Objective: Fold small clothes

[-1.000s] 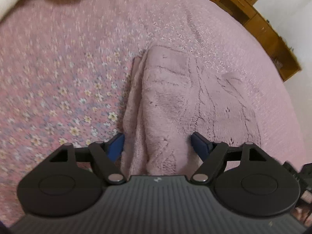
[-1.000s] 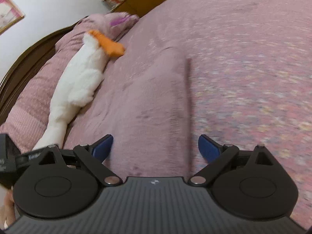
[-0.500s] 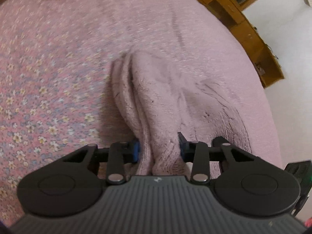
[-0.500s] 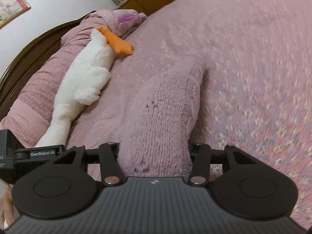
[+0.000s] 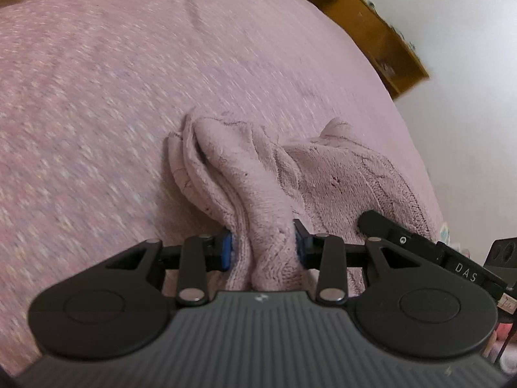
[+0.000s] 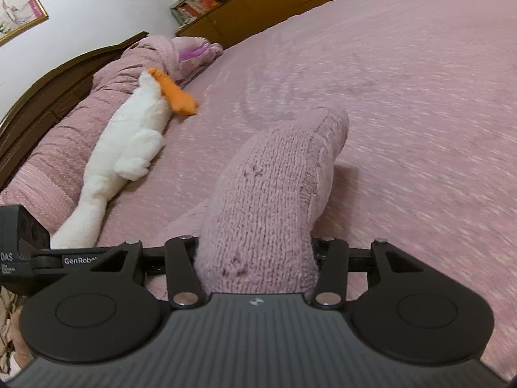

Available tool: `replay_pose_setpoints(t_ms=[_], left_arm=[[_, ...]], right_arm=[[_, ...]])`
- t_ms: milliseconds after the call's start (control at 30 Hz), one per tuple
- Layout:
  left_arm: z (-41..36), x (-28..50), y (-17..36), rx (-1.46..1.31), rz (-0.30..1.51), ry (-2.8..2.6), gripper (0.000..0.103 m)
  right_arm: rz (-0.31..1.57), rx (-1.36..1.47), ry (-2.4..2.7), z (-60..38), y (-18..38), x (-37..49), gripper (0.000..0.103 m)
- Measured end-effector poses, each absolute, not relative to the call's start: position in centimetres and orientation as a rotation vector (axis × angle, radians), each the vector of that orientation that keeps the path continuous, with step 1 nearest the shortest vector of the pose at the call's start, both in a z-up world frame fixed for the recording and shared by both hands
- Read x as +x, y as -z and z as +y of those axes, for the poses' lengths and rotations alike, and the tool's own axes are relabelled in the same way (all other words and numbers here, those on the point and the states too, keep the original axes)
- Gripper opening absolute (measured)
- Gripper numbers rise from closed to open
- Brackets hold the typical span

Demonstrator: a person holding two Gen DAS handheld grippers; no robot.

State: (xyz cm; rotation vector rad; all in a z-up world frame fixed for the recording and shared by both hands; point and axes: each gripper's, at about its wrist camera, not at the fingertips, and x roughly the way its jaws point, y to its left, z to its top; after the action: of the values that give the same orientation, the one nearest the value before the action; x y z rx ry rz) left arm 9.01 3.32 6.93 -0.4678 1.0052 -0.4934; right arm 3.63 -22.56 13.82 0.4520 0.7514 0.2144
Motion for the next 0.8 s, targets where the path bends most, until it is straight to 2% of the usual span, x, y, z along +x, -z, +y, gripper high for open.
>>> replay_pose_setpoints(t_ms=[267, 533, 800], left_arm=[[0.8, 6.6, -4.5, -0.285, 1.047, 0.428, 0.041], [1.1, 5.0, -4.5, -0.298, 1.048, 0.380, 0.046], [0.0, 1.4, -6.8, -0.179, 0.993, 0.306, 0.049]], right_arm=[[0.809, 0.491, -0.160, -25.4, -8.2, -0.8, 0.055], [0.792, 0.534, -0.164, -26.4, -4.8, -1.8, 0.073], [0.755, 0.493, -0.112, -25.9, -5.9, -3.4, 0.089]])
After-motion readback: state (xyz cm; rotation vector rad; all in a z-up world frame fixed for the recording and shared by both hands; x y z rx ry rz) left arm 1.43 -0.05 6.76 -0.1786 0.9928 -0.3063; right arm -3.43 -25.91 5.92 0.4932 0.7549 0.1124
